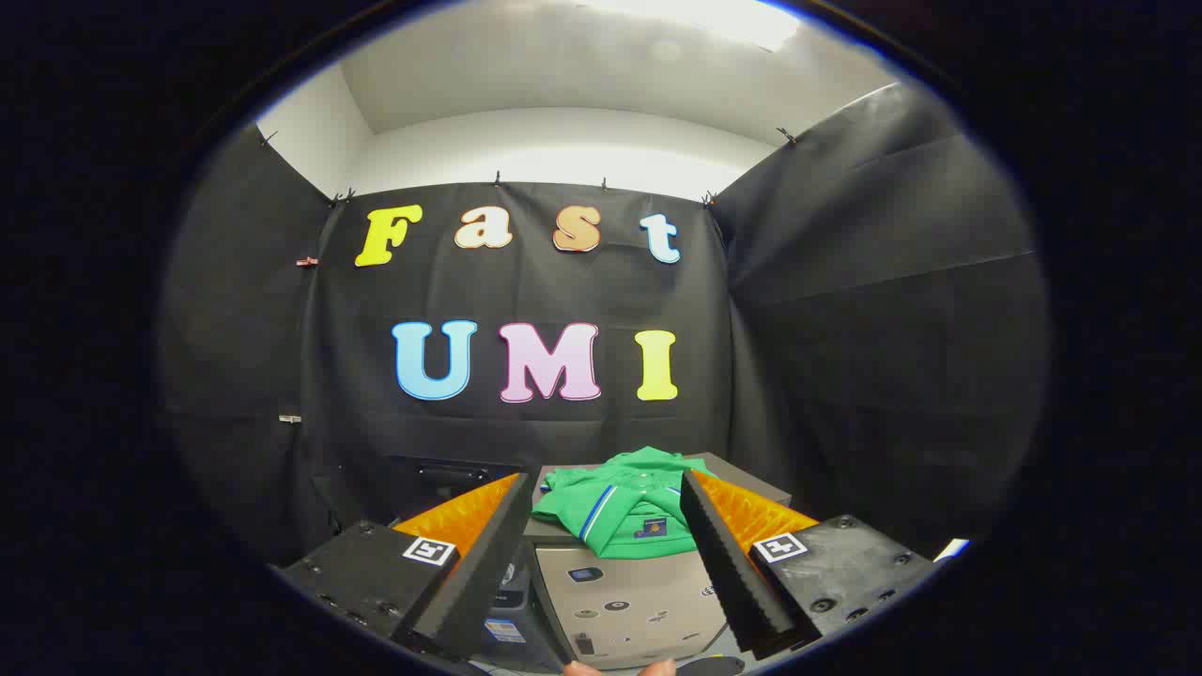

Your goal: Put the clothes into the washing machine and then close the washing machine lid.

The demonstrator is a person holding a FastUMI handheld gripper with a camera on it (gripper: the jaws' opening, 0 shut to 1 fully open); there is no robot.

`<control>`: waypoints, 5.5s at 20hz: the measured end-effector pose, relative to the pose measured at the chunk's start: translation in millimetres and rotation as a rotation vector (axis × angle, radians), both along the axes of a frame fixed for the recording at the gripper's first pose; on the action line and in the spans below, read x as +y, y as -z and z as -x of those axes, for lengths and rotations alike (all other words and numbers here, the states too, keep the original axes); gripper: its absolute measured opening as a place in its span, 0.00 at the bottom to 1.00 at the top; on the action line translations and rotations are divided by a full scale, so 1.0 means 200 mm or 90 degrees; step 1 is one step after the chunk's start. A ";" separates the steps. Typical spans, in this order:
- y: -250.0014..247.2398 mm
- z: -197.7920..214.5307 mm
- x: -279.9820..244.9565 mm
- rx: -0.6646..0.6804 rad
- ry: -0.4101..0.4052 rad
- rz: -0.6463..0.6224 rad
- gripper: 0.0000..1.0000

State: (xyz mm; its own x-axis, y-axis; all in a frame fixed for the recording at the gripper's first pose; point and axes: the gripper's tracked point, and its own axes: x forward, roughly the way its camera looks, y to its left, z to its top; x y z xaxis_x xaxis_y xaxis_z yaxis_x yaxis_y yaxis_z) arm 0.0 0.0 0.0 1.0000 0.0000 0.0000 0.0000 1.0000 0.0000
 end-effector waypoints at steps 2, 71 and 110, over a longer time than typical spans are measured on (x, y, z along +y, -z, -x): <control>0.05 -0.03 0.00 0.017 0.002 0.000 0.99; 0.49 -1.65 -0.06 0.545 -0.011 0.007 0.16; 1.32 -1.50 1.69 0.582 -0.232 -0.012 0.16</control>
State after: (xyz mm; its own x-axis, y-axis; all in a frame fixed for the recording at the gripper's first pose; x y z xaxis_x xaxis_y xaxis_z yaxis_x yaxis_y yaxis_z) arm 299.7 337.5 -264.0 0.5532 0.3162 -0.7707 -0.3001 0.9387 0.1698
